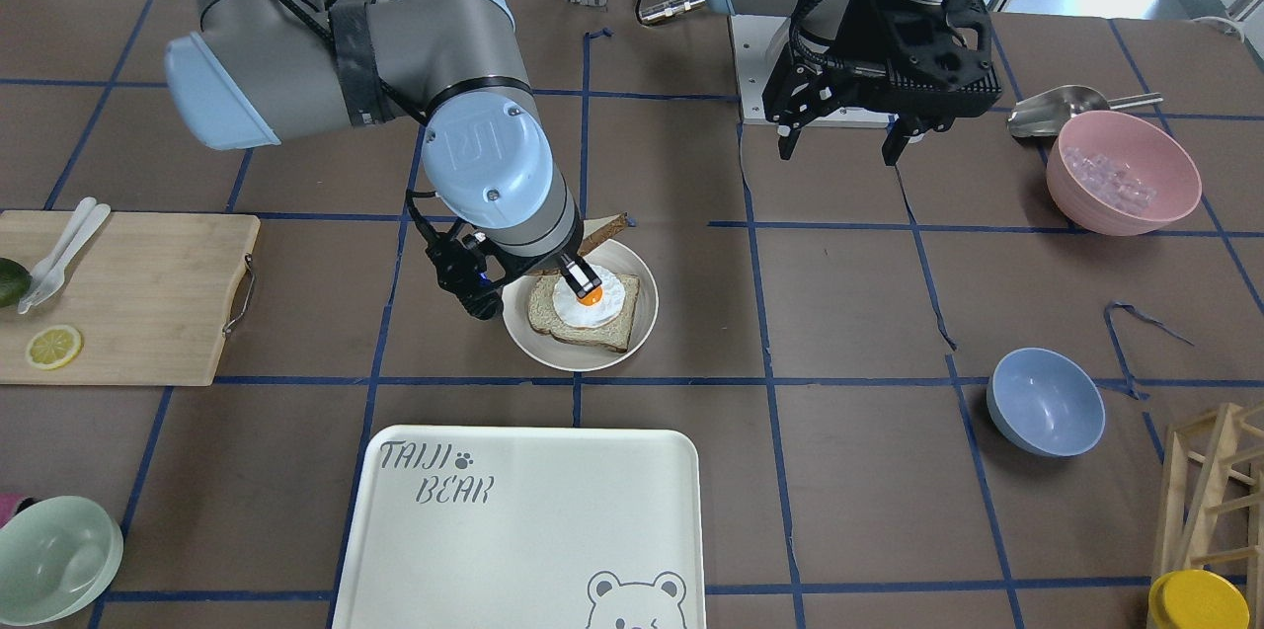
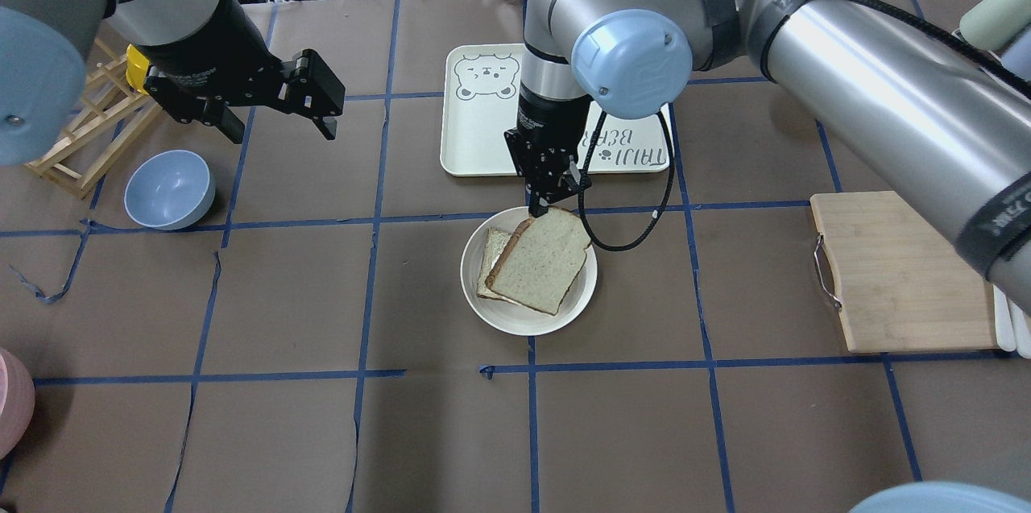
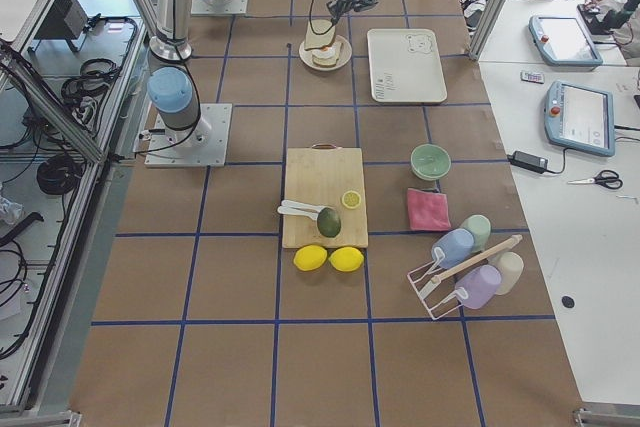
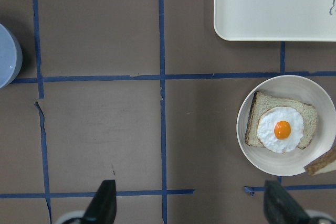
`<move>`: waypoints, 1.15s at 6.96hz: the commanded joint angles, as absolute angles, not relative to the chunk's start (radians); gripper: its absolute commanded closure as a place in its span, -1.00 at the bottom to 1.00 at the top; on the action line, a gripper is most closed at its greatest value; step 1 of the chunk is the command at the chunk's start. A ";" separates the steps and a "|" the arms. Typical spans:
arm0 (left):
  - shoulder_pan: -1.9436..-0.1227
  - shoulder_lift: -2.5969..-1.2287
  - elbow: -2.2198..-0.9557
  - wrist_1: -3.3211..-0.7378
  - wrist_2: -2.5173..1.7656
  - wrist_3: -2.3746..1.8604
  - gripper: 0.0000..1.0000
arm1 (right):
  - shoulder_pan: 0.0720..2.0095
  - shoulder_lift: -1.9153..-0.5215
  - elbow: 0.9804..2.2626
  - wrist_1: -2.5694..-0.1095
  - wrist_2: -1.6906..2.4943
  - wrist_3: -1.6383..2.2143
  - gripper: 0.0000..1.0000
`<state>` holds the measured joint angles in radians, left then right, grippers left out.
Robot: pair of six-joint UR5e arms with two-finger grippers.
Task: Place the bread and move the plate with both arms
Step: 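Lower the bread onto the egg toast and open the right gripper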
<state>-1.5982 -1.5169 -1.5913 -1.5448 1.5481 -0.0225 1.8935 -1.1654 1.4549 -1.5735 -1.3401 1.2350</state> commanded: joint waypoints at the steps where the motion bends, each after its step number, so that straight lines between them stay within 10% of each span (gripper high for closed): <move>1: -1.597 -1.517 -1.591 -1.545 1.548 -0.021 -1.00 | 1.910 -1.131 1.460 -1.572 -1.327 1.253 1.00; 7: -1.595 -1.516 -1.585 -1.545 1.546 -0.021 -1.00 | 1.910 -1.085 1.462 -1.663 -1.328 1.255 1.00; 8: -1.595 -1.516 -1.585 -1.545 1.546 -0.021 -1.00 | 1.910 -1.081 1.462 -1.669 -1.338 1.247 0.51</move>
<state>-1.5960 -1.5157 -1.5861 -1.5447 1.5462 -0.0215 1.9103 -1.0877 1.4604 -1.6559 -1.3303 1.2524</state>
